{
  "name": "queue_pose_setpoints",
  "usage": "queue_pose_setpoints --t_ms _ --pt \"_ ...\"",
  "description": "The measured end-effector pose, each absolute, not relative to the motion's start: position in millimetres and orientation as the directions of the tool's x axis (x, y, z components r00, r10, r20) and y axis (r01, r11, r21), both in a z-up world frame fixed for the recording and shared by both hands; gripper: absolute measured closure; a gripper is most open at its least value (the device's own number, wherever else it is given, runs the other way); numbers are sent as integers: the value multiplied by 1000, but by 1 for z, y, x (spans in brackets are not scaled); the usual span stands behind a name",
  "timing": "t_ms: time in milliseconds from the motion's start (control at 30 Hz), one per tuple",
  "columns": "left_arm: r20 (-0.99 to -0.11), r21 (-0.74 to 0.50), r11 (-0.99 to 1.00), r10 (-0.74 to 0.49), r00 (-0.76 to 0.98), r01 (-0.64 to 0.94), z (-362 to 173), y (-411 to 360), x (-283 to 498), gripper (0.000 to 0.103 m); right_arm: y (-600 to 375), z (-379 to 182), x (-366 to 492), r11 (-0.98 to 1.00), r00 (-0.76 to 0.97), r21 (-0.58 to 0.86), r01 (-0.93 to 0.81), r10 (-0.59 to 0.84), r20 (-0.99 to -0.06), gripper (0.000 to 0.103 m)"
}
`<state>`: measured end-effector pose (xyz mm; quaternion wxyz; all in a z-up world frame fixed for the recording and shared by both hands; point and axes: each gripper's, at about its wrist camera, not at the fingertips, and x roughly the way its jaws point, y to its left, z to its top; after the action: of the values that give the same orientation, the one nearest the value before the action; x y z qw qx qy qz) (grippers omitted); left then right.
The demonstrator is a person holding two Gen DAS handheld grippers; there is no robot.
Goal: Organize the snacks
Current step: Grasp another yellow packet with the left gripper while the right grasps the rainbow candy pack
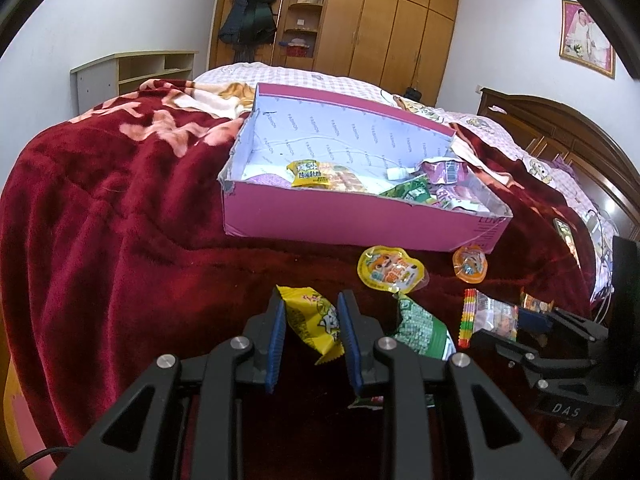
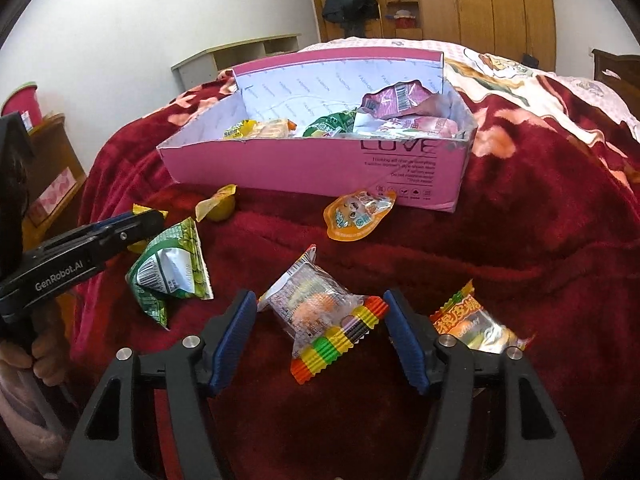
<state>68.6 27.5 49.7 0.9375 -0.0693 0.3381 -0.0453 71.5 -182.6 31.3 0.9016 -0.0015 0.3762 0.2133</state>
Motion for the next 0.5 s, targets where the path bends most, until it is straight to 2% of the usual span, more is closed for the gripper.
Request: queue_pose_setpoints --t_ms 233,400,500 --pt "-624 -162 986 -135 770 41 51 28 68 76 -191 32 70 900 624 228 -371 423 -657 64" --pt "-624 -159 986 -133 770 41 51 28 68 76 -193 31 69 896 625 250 -367 436 -647 66" --pt "-621 -158 987 -131 773 40 52 29 68 76 -194 32 68 891 627 269 -365 449 -636 73"
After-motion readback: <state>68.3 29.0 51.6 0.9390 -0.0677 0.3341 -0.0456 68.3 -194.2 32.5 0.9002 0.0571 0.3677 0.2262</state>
